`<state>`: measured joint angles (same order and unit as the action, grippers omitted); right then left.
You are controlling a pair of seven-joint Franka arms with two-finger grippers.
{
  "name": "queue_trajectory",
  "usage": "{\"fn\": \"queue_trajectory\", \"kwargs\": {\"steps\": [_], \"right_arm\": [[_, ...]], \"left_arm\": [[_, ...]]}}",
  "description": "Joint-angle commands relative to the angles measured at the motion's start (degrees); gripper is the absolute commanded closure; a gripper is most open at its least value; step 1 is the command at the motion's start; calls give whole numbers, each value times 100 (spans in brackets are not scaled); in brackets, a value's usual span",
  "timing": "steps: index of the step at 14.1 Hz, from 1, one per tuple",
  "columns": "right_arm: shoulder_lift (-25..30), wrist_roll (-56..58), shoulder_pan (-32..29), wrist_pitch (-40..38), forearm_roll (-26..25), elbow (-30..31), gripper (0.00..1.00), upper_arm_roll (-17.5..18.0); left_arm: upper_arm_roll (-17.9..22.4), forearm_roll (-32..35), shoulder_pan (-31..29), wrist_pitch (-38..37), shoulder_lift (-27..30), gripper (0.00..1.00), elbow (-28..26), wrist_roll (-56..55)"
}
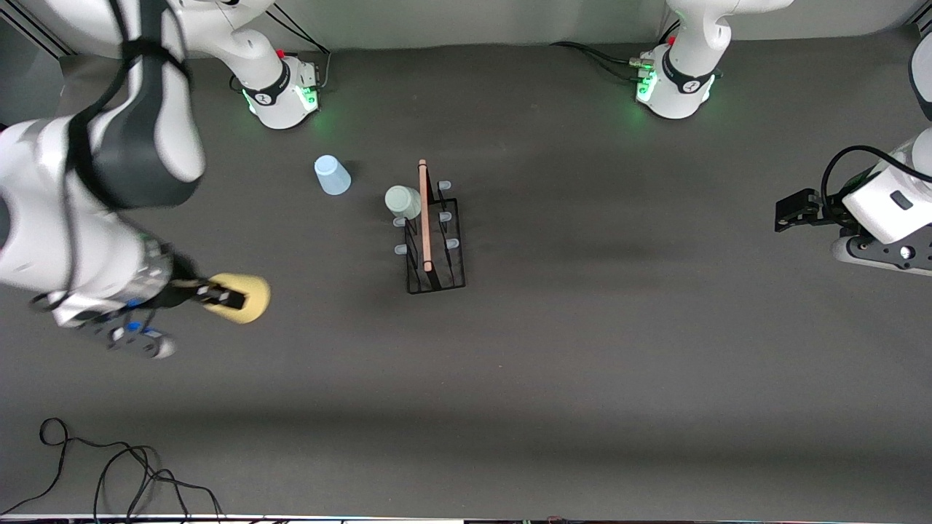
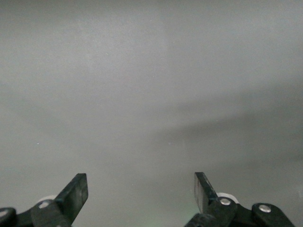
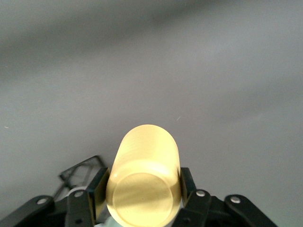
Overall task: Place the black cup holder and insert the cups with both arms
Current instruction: 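Lift the yellow cup and carry it to the holder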
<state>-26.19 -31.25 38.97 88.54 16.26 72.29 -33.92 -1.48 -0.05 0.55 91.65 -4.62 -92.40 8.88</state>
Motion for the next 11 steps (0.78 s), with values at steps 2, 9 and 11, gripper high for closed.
{"fn": "queue_trajectory", "kwargs": {"steps": [2,9,11], "right_arm": [[71,-2765,1232,102,-124,232,77,-1],[606,-4152,2501,1788,-167,2217,77,-36],[642,-4152,2501,2061,-167,2508,77,-36]], "left_arm": [[-2,76,7,-147,-21,0,108,-27],[-2,67,7,-148,-21,0,108,-27],[-2,76,7,-148,-21,0,108,-27]]}}
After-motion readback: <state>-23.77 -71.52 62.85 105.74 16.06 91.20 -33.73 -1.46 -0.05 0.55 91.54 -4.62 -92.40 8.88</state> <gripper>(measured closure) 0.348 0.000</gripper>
